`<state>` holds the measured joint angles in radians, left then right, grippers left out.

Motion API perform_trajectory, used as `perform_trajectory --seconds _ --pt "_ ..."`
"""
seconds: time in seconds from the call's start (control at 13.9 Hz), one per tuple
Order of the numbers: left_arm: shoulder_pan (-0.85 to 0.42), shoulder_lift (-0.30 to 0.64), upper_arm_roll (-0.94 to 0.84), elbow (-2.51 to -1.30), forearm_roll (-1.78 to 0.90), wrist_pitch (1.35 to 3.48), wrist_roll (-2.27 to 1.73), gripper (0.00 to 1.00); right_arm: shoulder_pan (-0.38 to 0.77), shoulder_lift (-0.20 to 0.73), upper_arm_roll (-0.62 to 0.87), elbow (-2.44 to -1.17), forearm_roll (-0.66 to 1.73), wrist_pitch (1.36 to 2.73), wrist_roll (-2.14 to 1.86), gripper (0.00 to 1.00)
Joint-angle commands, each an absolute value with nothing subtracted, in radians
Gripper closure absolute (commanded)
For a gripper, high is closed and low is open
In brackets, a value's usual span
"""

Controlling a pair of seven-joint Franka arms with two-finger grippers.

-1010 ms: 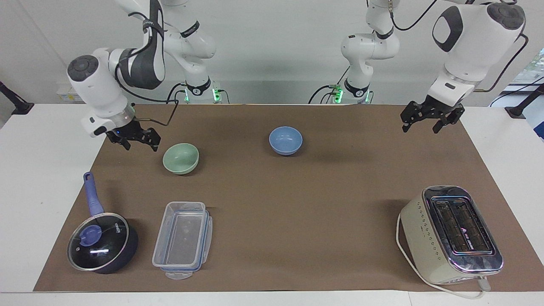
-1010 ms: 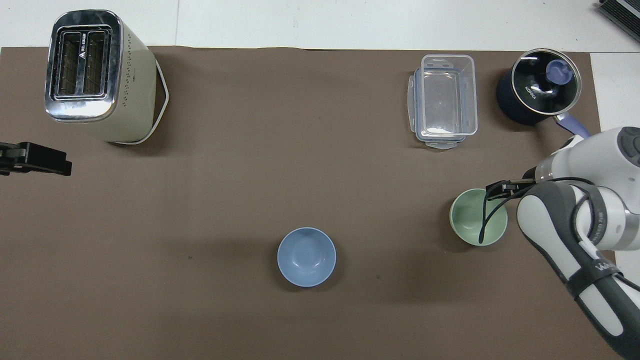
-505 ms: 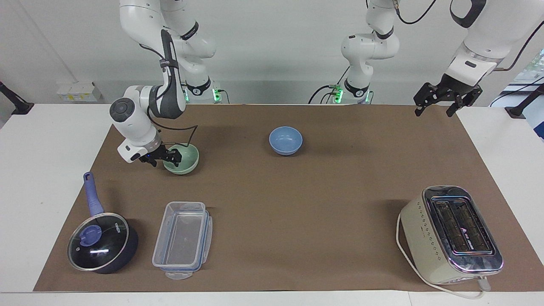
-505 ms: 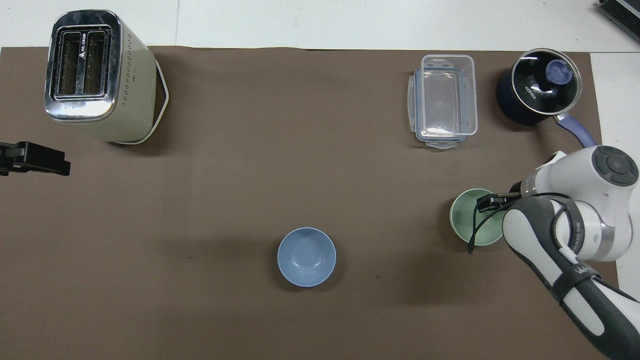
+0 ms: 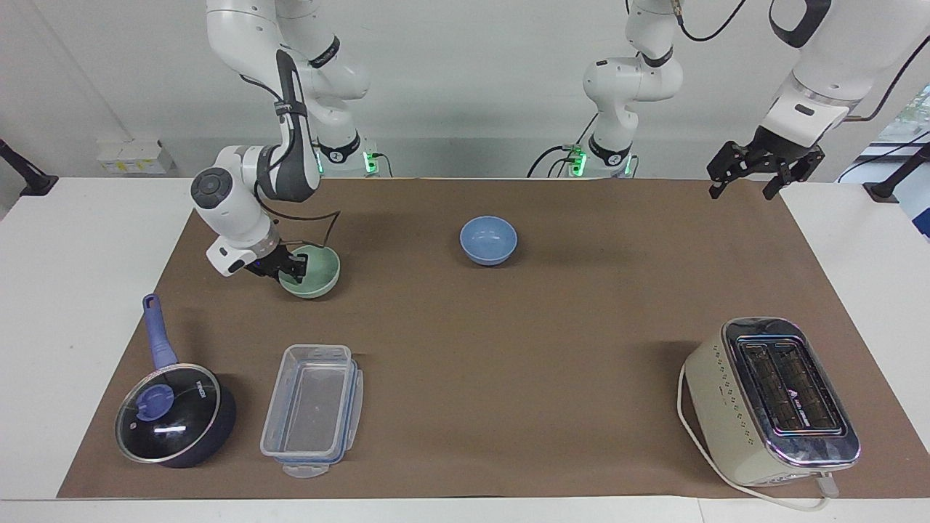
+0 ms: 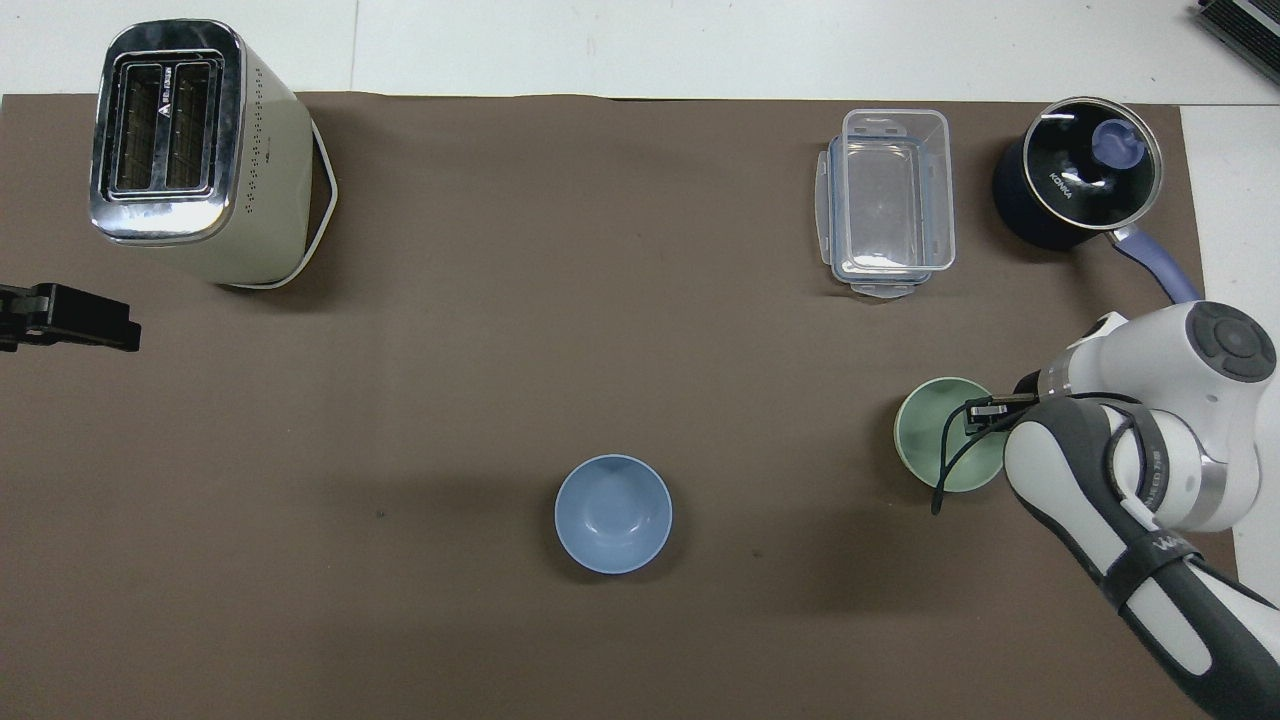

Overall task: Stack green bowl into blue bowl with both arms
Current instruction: 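Carry the green bowl with the right gripper onto the blue bowl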

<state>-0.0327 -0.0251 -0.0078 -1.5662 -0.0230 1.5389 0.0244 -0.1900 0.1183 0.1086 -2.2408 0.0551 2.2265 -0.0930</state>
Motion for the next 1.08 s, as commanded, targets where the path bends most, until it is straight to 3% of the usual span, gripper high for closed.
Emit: perform_trajectory --seconds 0.0,0.29,0.65,1.01 --pt "-0.018 -0.023 -0.017 -1.555 -0.012 1.522 0.035 0.0 -0.204 0.087 0.11 -2.263 0.107 2.229 -0.155 1.0" --pt "-0.018 -0.023 -0.017 -1.555 -0.012 1.522 0.035 0.0 -0.199 0.06 0.11 -2.241 0.107 2.195 -0.158 1.0" --pt "-0.018 -0.023 -0.017 -1.555 -0.012 1.522 0.035 0.0 -0.193 0.0 0.12 -2.158 0.109 2.03 -0.147 1.0" --pt "-0.018 -0.023 -0.017 -1.555 -0.012 1.522 0.035 0.0 -0.077 -0.049 0.129 -2.118 0.152 1.941 -0.091 1.0"
